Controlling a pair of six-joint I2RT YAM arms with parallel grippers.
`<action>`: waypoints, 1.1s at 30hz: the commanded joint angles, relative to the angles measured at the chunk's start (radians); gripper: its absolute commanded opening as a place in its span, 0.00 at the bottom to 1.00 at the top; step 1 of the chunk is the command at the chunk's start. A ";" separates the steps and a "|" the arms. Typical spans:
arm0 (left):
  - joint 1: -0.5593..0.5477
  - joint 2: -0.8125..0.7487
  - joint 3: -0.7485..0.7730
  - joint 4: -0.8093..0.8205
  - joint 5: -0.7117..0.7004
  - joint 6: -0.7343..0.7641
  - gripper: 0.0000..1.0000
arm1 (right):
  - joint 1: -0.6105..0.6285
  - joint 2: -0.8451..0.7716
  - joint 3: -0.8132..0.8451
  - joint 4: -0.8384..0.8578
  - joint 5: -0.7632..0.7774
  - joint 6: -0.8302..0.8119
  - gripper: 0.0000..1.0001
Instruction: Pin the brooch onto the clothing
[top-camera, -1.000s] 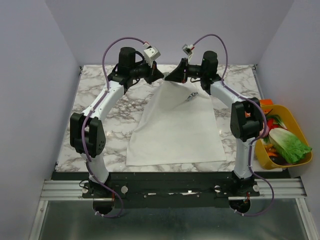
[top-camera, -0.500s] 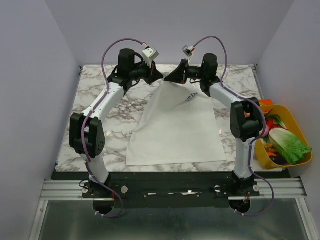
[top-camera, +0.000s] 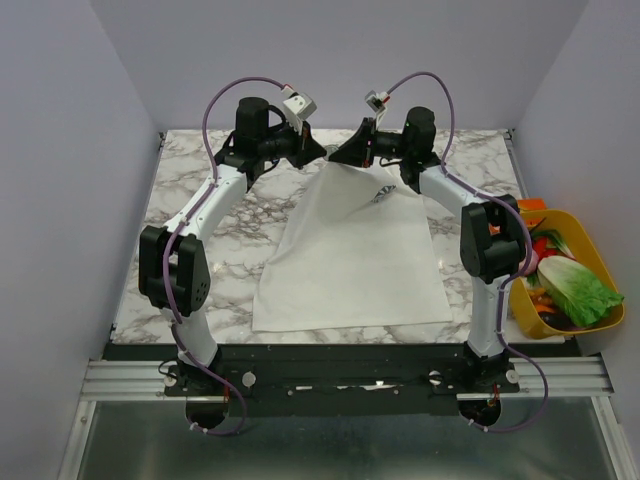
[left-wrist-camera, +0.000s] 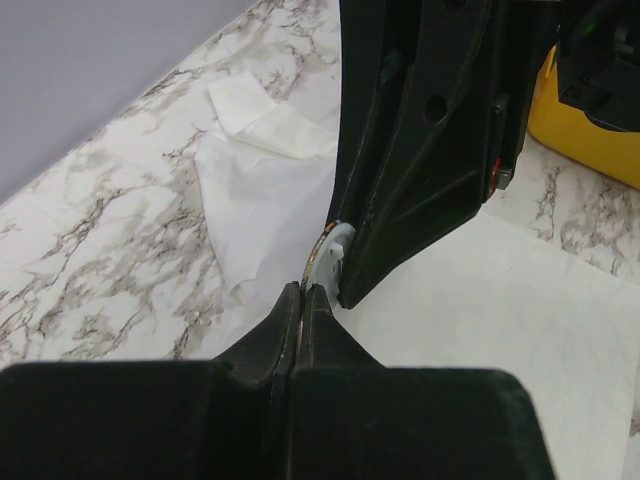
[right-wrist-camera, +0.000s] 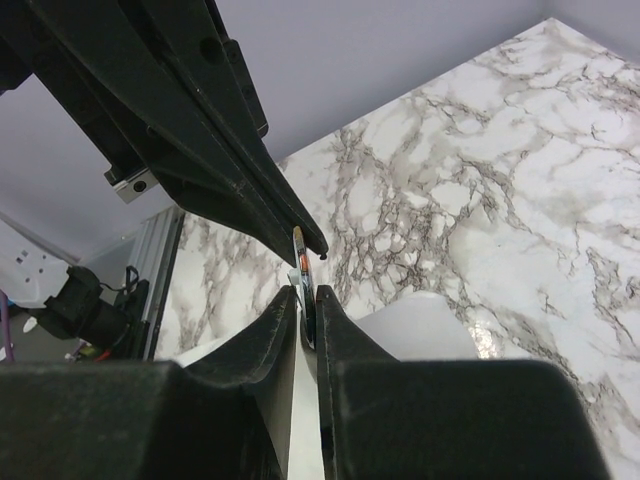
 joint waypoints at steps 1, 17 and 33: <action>0.004 -0.009 -0.030 0.008 -0.036 0.001 0.00 | 0.026 -0.014 0.002 0.080 -0.008 0.032 0.20; 0.030 -0.096 -0.168 0.150 -0.061 -0.060 0.00 | 0.021 -0.014 -0.017 0.084 0.075 0.056 0.10; 0.044 -0.115 -0.195 0.166 -0.127 -0.076 0.00 | 0.021 -0.009 -0.044 0.246 0.023 0.131 0.18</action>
